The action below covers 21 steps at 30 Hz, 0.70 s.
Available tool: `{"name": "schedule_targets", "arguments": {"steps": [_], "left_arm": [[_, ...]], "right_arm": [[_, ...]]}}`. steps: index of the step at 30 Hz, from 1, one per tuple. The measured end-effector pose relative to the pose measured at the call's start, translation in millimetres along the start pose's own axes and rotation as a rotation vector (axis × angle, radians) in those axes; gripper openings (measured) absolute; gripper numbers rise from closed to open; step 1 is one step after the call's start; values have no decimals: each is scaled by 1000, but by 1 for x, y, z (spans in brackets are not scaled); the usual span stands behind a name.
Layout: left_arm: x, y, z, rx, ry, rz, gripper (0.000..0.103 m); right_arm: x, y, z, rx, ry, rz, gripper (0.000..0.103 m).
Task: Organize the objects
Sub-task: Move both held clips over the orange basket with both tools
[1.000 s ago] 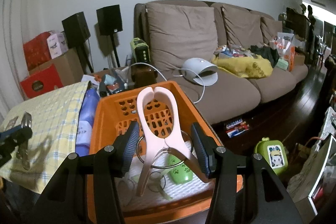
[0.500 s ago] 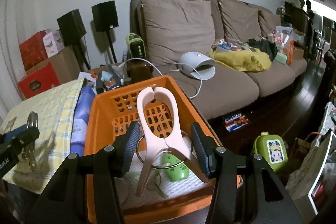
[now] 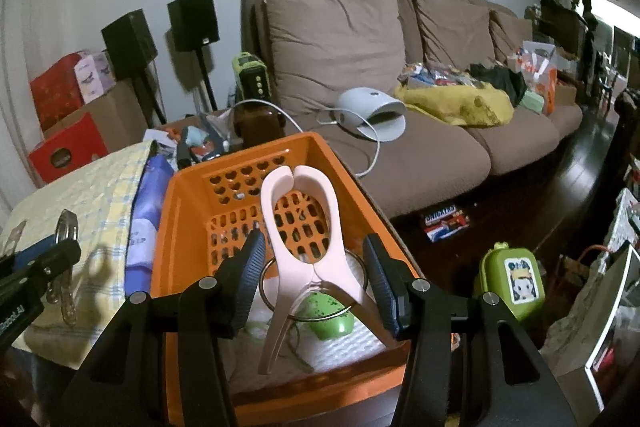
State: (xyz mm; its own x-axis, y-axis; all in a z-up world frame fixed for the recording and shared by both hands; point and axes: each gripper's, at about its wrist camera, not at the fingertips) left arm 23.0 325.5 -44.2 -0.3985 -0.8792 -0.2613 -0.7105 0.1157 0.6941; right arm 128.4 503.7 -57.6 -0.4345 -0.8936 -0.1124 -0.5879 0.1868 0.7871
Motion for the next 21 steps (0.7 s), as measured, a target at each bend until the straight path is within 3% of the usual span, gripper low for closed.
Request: {"name": "schedule_targets", "arguments": {"steps": [21], "left_arm": [[-19, 3, 2, -6, -35, 0, 28]], "right_arm": [[-10, -2, 4, 24, -1, 30, 52]]}}
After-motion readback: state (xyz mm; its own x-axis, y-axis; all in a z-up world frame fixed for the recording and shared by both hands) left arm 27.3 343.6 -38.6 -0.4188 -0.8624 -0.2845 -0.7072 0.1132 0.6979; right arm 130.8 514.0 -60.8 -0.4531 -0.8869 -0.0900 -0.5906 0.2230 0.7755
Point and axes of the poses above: each gripper's, at about its wrist camera, not at the fingertips, and z roughly the way its jaws point, x to its left, y to its top, and after that the axes turned 15 degrees about -z, right-handed
